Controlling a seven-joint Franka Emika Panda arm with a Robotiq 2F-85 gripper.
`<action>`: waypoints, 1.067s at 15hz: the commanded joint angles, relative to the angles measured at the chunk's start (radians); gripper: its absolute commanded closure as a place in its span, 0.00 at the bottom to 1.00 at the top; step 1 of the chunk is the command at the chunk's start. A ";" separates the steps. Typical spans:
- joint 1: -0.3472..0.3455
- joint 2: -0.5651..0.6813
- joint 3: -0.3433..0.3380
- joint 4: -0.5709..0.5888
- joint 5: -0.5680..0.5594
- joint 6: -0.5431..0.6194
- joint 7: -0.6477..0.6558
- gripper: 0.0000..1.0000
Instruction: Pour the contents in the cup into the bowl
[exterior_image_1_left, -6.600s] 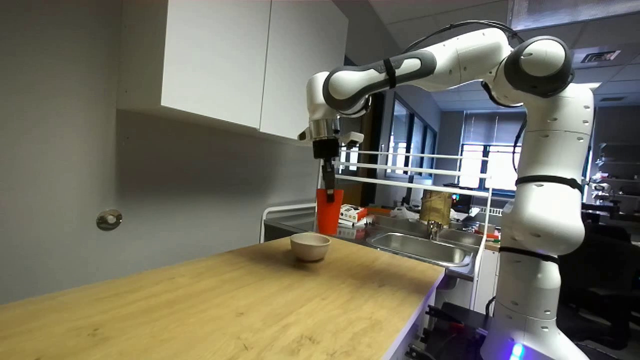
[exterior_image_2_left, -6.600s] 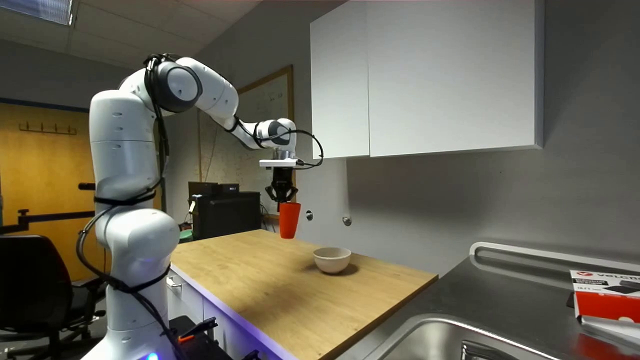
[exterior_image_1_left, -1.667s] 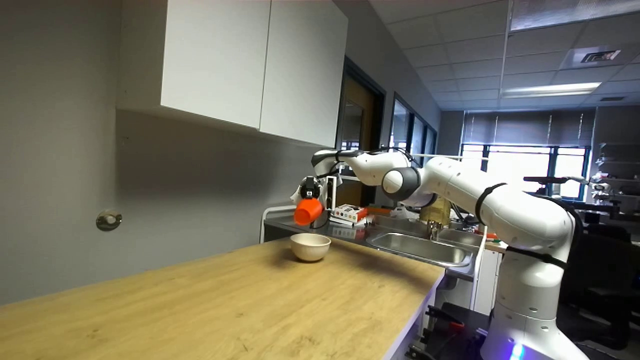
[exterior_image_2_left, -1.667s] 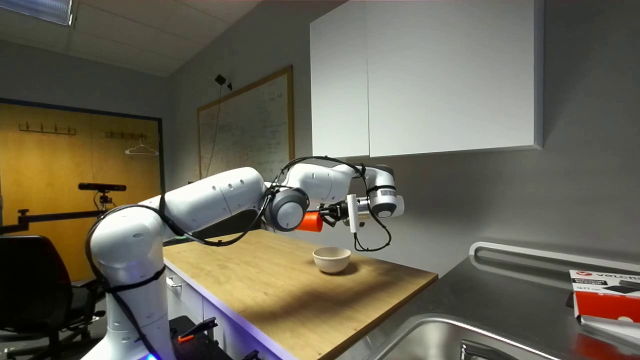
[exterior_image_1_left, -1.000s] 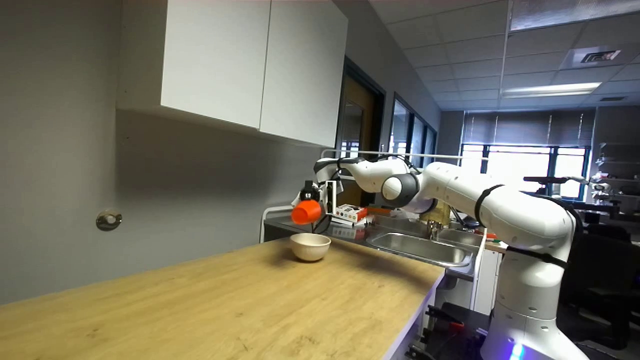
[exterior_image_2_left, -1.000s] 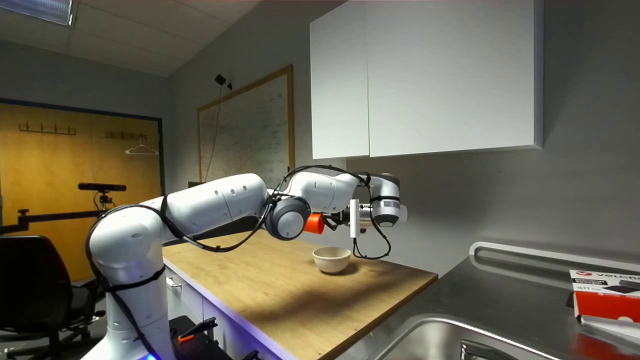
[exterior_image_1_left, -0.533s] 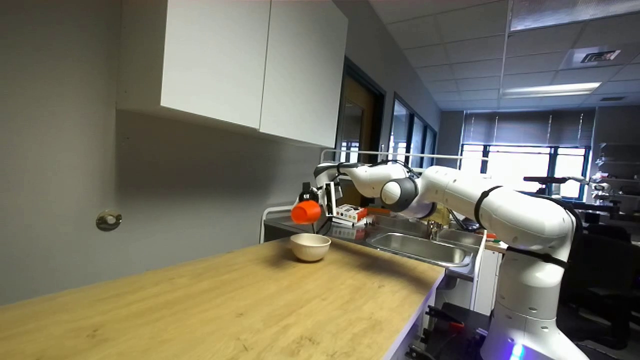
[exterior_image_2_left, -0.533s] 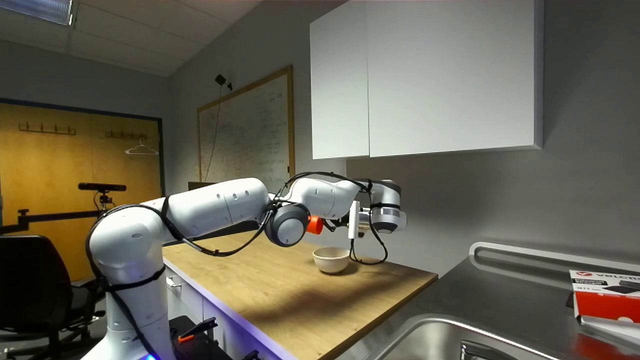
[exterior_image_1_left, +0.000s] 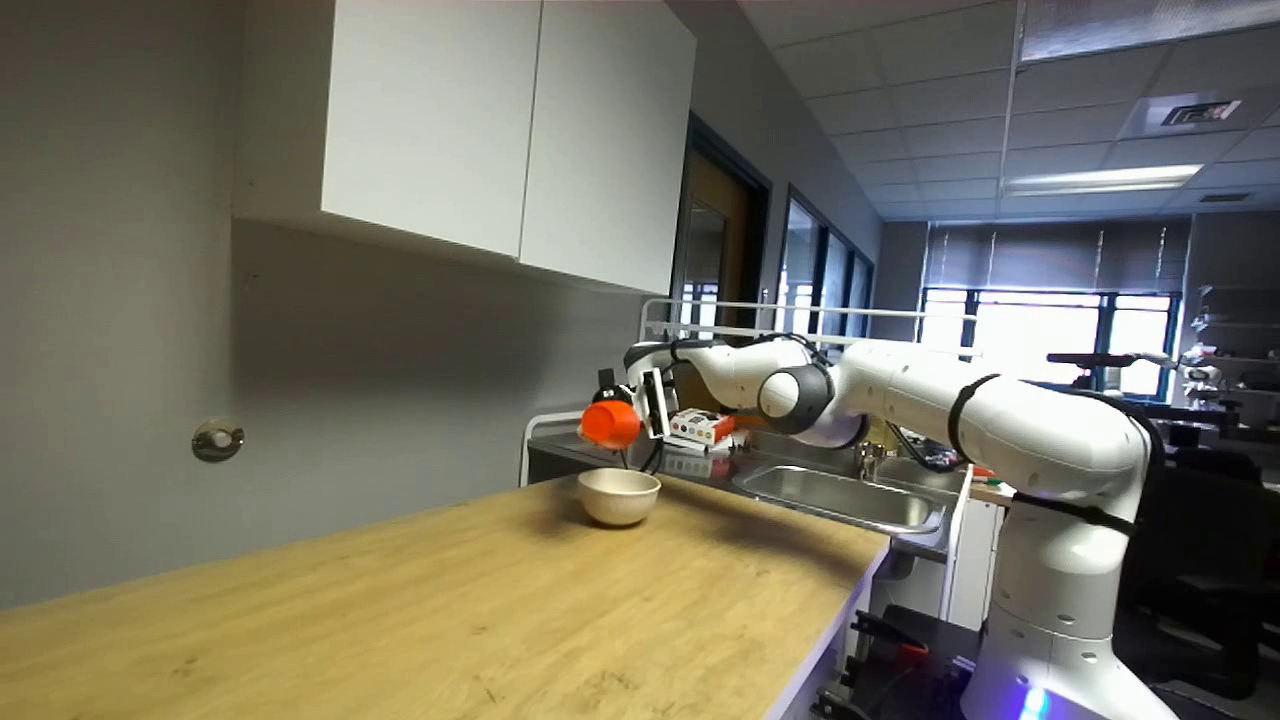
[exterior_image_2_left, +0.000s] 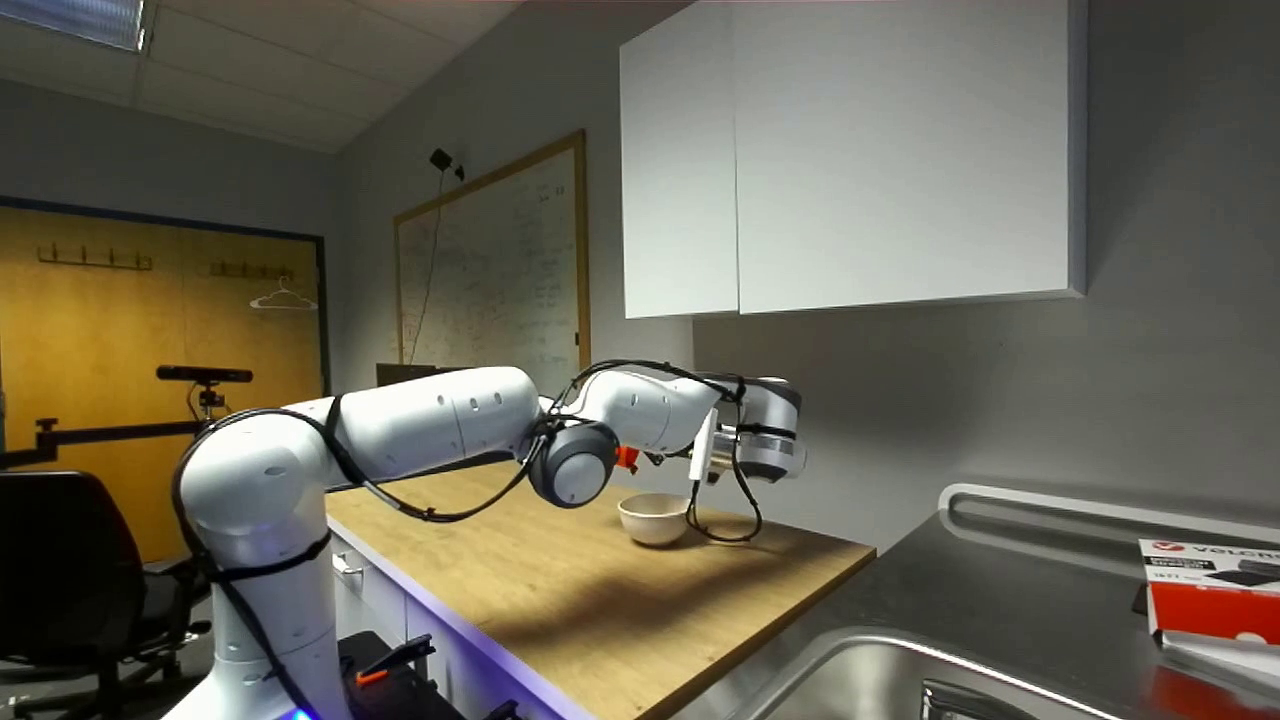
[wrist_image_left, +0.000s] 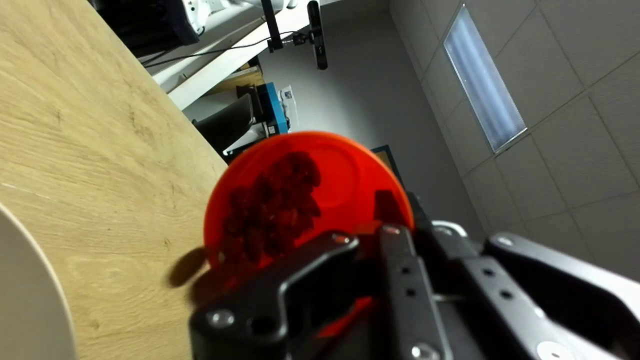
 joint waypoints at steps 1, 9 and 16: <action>-0.011 0.044 0.043 0.066 0.050 -0.022 0.103 0.95; -0.026 0.051 0.049 0.081 0.110 -0.030 0.182 0.95; -0.024 0.056 0.043 0.090 0.128 -0.043 0.204 0.95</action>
